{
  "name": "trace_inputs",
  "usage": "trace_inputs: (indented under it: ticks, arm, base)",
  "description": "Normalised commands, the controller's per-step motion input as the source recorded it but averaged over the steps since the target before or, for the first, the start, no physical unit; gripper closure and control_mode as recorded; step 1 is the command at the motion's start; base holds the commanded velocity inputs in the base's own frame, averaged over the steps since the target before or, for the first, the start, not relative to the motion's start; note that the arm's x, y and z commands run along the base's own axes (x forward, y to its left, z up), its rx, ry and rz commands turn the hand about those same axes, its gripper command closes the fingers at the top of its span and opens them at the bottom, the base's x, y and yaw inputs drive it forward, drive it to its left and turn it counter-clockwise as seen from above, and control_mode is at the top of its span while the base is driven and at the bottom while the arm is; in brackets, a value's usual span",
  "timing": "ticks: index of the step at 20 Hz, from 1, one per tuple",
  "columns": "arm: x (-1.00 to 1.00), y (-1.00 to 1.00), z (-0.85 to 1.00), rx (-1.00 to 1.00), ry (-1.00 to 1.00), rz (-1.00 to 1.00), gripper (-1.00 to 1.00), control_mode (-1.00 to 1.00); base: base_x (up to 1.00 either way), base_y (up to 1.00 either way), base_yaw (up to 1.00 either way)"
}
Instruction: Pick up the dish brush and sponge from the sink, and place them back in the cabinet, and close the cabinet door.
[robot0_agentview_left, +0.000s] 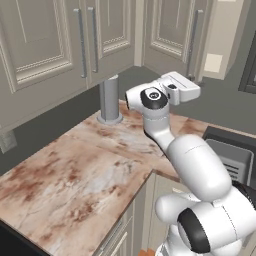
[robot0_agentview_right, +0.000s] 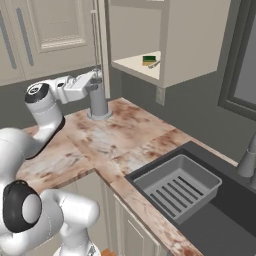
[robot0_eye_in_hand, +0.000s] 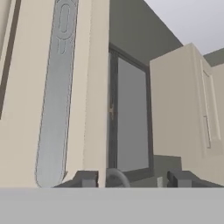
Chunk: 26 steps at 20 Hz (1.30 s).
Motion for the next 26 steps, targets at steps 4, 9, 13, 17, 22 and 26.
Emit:
trace_inputs:
  ticks: [4,9,13,17,22,26]
  arm:
    - [0.45,0.0,-0.37,0.0,0.01,0.0,-1.0,-1.0]
    - [0.55,0.0,-0.34,0.0,0.01,0.01,-1.0,-1.0]
    - [0.55,0.0,-0.29,0.0,0.0,0.01,-1.0,-1.0]
    - [0.53,-0.02,-0.28,0.0,0.0,0.03,-1.0,-1.0]
    - [0.51,-0.06,-0.26,0.0,0.0,0.04,-1.0,-1.0]
    - [0.53,-0.13,-0.25,0.0,0.01,0.05,-1.0,-1.0]
  base:
    - [0.0,0.0,0.0]
    - [0.0,0.0,0.0]
    - [0.0,0.0,0.0]
    - [0.0,0.0,0.0]
    - [0.0,0.0,0.0]
    - [0.0,0.0,0.0]
